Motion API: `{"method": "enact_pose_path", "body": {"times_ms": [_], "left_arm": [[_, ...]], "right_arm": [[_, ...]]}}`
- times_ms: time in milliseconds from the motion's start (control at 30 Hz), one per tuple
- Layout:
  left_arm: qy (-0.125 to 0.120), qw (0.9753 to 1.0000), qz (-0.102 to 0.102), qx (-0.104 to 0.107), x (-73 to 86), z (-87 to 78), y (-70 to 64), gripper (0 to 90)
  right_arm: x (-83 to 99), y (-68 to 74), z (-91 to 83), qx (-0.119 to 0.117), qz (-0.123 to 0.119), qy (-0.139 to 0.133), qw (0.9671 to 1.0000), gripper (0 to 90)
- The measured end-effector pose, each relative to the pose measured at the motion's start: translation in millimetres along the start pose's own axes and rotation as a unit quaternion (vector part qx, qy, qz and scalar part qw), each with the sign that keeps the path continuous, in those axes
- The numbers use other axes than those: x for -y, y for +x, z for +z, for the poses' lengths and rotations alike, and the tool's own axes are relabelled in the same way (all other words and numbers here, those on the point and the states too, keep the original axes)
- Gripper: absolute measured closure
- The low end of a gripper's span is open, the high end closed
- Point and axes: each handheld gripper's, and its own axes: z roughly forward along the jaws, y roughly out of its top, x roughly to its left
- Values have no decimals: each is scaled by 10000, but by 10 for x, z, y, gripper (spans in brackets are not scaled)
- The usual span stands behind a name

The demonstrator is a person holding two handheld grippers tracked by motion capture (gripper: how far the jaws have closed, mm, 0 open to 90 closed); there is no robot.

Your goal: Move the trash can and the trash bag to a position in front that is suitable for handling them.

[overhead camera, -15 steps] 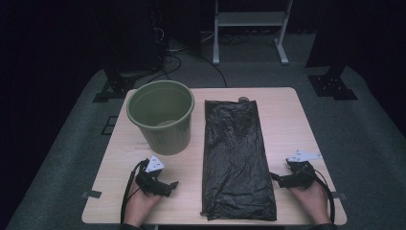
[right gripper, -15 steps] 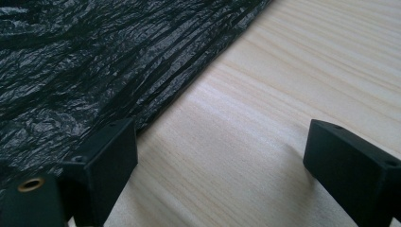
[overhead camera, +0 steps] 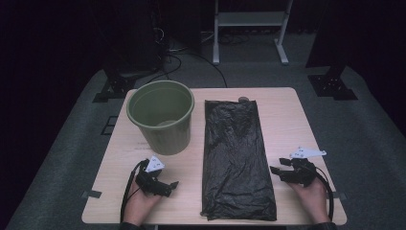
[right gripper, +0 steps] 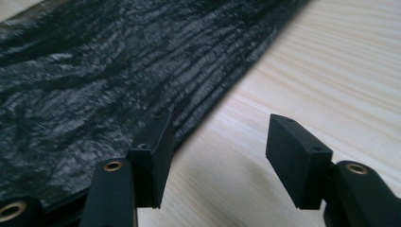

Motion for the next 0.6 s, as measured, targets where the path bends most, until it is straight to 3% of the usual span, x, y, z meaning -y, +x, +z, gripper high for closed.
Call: {"method": "enact_pose_path", "body": {"times_ms": [133,600], "left_arm": [[-2,10000,12,15,1,0,-3,0],[-2,10000,12,15,1,0,-3,0]], "right_arm": [[-31,26,53,-113,34,-66,9999,435],[-155,206,316,-146,-209,325,9991,437]]}}
